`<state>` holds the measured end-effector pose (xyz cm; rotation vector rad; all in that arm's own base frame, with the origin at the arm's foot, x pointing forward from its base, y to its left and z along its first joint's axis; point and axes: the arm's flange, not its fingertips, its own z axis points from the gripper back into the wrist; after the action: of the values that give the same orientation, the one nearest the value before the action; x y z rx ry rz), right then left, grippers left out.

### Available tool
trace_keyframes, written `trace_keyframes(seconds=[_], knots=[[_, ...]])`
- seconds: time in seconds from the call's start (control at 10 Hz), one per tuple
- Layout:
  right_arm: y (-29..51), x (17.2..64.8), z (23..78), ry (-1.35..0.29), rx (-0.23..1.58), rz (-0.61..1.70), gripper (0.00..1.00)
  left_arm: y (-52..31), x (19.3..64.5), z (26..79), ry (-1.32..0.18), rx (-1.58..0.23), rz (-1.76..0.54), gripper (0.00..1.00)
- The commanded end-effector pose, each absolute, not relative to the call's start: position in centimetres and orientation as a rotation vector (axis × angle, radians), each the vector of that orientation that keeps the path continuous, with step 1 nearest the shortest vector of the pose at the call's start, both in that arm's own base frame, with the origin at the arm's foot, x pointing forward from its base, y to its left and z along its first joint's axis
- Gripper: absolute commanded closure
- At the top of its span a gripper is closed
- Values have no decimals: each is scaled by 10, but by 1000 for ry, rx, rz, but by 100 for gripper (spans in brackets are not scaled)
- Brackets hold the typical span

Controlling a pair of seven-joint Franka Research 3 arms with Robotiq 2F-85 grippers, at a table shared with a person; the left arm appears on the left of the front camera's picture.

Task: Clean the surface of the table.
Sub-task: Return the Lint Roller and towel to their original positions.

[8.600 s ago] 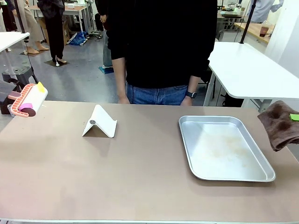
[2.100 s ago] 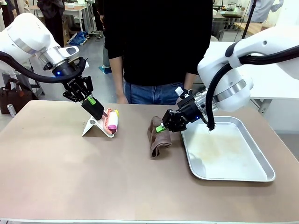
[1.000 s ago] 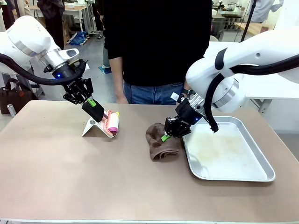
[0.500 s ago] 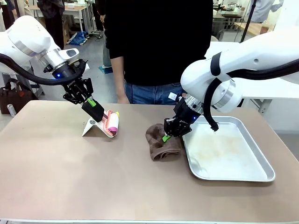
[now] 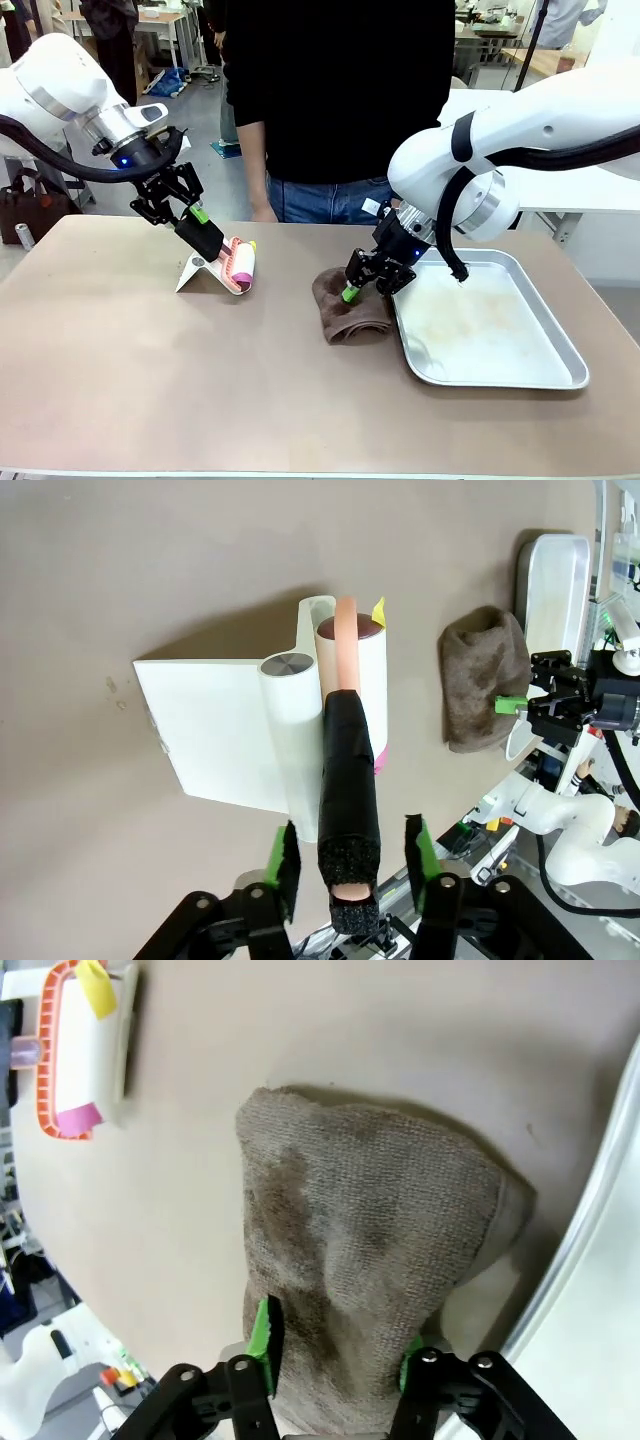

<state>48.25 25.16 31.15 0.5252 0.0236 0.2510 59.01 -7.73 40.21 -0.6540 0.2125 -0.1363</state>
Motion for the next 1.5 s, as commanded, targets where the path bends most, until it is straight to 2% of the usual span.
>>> trace_keyframes(seconds=[0.0,0.1,0.4,0.9,1.1,1.4], knots=[[255,485,311,22,559,235,6,-71,585,407,194,-670,-145,4],[255,485,310,23,562,235,0,-69,586,408,187,-673,-141,0],[255,482,324,-63,556,287,0,-58,584,423,156,-710,-148,0],[243,469,391,-252,463,362,0,-30,556,471,41,-780,-178,0],[221,458,410,-299,504,323,0,-19,543,488,-8,-806,-187,0],[175,435,426,-328,660,241,0,-1,529,500,-64,-824,-168,0]])
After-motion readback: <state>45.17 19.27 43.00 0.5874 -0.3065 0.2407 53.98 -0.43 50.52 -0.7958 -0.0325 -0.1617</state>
